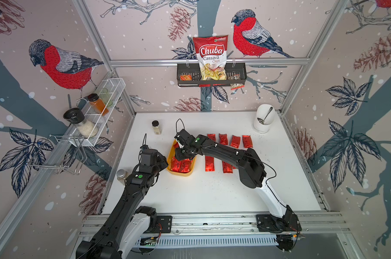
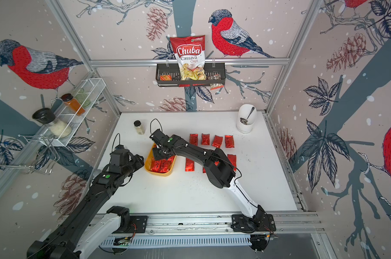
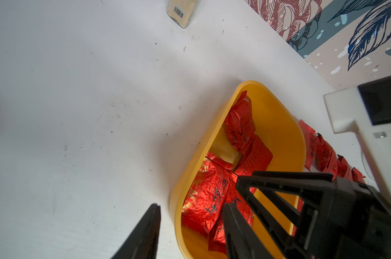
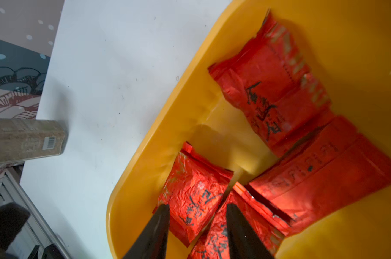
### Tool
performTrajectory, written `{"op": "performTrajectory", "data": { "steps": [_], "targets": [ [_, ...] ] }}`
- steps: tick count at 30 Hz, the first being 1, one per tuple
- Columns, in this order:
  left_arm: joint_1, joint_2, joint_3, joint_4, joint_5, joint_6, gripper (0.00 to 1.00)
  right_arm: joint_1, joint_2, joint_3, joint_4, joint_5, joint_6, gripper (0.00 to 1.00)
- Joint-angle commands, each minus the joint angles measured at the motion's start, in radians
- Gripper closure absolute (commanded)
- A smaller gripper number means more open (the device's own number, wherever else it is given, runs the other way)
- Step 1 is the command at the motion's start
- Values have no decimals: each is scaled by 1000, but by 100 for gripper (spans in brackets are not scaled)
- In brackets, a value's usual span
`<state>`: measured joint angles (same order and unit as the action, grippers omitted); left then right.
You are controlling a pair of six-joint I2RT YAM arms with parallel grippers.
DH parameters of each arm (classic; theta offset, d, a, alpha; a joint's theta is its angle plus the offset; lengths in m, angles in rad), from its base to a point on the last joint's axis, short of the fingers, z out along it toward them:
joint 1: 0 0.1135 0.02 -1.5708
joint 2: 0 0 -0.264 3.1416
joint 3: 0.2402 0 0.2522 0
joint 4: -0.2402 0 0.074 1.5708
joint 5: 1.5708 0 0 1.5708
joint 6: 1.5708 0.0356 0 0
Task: Take the tea bags out of the storage box
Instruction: Pick up the tea bag from the storage box.
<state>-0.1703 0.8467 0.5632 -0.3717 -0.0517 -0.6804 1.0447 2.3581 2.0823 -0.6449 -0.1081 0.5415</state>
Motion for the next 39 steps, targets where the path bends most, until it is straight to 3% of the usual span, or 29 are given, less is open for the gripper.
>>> {"op": "performTrajectory", "data": {
  "steps": [1,7,9,14,26,32,39],
  "targets": [
    [0,-15,-2,-6,13,1,49,16,27,9,-33,37,1,44],
    [0,-49,-8,-8,18,3,48,23,120,65,-53,47,27,41],
    [0,-54,-10,-6,22,4,48,23,152,82,-51,42,35,47],
    [0,-55,-10,-1,33,9,48,23,170,91,-27,54,62,80],
    [0,-64,1,-11,46,9,48,3,-28,28,8,109,55,90],
    [-1,-56,16,-19,61,13,48,6,-237,-170,68,129,57,91],
    [-48,-15,12,8,75,-14,49,32,-620,-697,240,134,147,91]
  ]
}}
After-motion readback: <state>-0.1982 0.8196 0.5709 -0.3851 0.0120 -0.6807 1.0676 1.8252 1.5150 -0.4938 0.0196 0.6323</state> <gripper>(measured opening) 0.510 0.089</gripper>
